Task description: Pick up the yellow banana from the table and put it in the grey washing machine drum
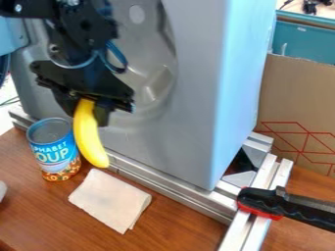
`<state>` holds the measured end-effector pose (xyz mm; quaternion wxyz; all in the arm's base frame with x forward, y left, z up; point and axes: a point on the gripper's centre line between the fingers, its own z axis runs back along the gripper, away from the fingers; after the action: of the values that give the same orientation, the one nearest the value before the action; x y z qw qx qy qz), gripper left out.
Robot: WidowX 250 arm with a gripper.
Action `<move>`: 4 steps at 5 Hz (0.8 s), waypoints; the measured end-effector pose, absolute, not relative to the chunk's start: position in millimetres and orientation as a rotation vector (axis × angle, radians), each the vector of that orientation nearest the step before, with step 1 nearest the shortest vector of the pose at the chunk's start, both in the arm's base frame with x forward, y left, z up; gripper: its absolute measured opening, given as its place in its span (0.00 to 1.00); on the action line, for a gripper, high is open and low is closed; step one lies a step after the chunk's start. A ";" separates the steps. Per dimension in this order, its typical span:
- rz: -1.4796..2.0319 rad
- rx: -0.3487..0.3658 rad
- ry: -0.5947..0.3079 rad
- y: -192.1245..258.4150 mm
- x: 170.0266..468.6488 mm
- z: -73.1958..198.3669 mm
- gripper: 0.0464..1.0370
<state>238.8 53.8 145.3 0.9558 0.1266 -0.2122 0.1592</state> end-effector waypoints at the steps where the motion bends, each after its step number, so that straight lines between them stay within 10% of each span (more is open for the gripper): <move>1: 0.378 0.251 -0.427 89.4 245.2 147.3 0.48; 4: 0.637 0.168 -0.486 136.9 289.9 146.4 0.48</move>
<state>289.9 136.9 146.4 0.9175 0.0815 -0.2363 0.3095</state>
